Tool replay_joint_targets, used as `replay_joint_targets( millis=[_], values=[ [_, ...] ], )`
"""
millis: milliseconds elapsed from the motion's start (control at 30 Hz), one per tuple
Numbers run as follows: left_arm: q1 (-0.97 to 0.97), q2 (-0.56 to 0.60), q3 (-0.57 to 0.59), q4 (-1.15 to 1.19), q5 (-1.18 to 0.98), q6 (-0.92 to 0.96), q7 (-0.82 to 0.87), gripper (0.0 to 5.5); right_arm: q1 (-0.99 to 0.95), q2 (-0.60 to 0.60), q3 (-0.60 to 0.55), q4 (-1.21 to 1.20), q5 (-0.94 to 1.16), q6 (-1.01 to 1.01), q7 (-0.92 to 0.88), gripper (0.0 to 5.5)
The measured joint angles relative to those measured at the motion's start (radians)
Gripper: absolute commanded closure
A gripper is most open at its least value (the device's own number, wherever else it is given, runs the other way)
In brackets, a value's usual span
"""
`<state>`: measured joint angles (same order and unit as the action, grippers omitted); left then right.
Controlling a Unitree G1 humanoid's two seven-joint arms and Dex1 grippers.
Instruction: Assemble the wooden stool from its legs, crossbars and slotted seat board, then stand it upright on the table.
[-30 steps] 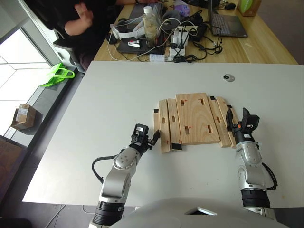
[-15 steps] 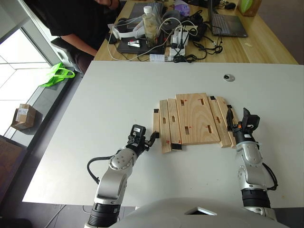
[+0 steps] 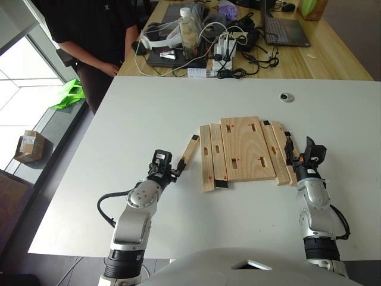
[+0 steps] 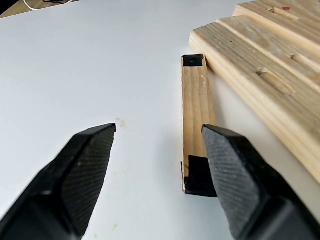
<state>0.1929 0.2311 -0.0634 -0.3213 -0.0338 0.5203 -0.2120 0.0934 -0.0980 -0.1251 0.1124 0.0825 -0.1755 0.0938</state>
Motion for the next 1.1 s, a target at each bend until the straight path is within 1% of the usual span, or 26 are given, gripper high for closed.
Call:
replay_joint_targets(
  millis=[67,100,133,567,800,933,1000,1033,1100],
  values=[
    [-0.002,0.000,0.004,0.001,-0.008,-0.008,-0.010,1.97,-0.002,0.000,-0.002,0.001,0.000,0.000,-0.001,2.46],
    [-0.003,0.000,0.009,0.002,-0.017,-0.011,-0.014,1.92,-0.004,0.000,-0.004,0.001,0.000,0.000,-0.003,2.46],
    [-0.003,0.000,0.012,0.002,-0.018,-0.011,-0.017,1.69,-0.005,0.000,-0.006,0.001,0.000,0.000,-0.007,2.46],
    [-0.025,0.069,0.010,0.022,-0.056,0.055,-0.129,1.69,0.025,0.031,-0.006,-0.016,-0.010,-0.021,-0.060,2.46],
    [-0.024,0.087,-0.039,0.009,-0.054,0.126,-0.149,1.69,0.024,0.031,-0.009,-0.021,-0.009,-0.020,-0.062,2.46],
    [-0.031,0.087,-0.040,0.000,-0.056,0.154,-0.147,2.12,0.024,0.031,-0.009,-0.025,-0.009,-0.019,-0.061,2.46],
    [-0.047,0.085,-0.036,0.005,-0.058,0.173,-0.145,2.38,0.023,0.031,-0.008,-0.025,-0.009,-0.018,-0.061,2.46],
    [-0.056,0.084,-0.034,0.009,-0.060,0.184,-0.144,2.63,0.022,0.031,-0.008,-0.026,-0.009,-0.017,-0.062,2.46],
    [-0.065,0.083,-0.033,0.011,-0.066,0.199,-0.144,2.83,0.015,0.031,-0.008,-0.026,-0.009,-0.012,-0.062,2.46]
  ],
)
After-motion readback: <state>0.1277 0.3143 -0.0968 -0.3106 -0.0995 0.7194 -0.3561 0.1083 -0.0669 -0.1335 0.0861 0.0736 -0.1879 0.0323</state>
